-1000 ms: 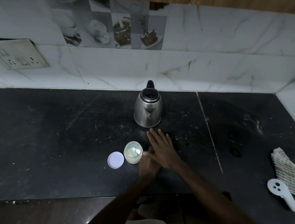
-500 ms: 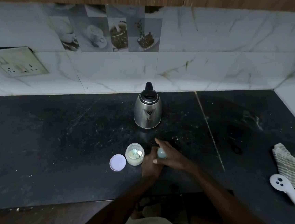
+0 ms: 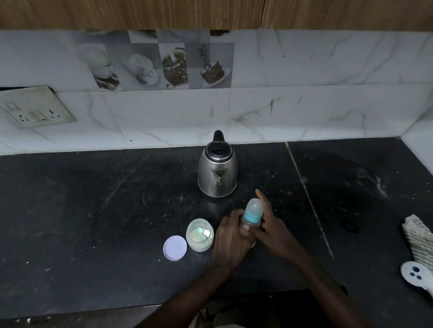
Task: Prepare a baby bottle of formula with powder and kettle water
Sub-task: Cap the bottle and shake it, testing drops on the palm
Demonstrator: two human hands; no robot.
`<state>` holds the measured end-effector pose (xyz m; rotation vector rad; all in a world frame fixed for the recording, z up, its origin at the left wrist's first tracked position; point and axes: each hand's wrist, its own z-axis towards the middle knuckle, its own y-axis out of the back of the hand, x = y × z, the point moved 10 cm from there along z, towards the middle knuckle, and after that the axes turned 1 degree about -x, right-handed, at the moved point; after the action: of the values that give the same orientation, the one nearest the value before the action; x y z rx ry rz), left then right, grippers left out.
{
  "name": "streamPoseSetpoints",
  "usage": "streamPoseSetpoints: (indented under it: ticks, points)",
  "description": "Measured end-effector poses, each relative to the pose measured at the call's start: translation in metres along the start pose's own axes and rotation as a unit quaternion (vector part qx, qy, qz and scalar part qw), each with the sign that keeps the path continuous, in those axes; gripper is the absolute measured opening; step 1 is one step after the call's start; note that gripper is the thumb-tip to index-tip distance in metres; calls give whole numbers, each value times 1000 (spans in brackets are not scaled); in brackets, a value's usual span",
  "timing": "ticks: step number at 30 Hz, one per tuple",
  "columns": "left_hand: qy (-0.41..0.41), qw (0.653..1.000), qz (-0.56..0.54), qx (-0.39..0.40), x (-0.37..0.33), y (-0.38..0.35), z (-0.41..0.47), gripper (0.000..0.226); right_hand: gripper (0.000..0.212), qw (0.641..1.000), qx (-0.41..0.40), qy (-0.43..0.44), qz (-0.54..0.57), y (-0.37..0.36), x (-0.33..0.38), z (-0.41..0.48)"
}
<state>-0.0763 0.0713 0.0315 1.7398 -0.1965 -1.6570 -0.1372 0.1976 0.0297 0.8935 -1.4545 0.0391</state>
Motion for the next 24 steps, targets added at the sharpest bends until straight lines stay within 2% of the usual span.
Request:
streamPoseSetpoints:
  ticks: [6, 8, 12, 16, 20, 22, 24]
  points:
    - [-56, 997, 40, -39, -16, 16, -5, 43, 108, 985, -28, -49, 161, -6, -5, -8]
    - [-38, 998, 40, -36, -10, 17, -7, 41, 107, 979, -29, -66, 193, -12, -5, -9]
    - [3, 998, 1, -55, 0, 23, -9, 54, 103, 958, -52, -107, 261, -24, 1, -10]
    - [20, 995, -62, -74, 4, 29, -8, 56, 114, 952, -67, -117, 274, -31, 9, -7]
    - [33, 994, -97, -37, 10, 28, -3, 60, 119, 955, -90, -119, 256, -30, 16, -6]
    - [33, 986, -166, 4, 13, 27, -1, 68, 117, 961, -101, -111, 234, -28, 21, -8]
    - [30, 961, -265, 71, 12, 23, 1, 77, 113, 965, -111, -99, 215, -23, 26, -9]
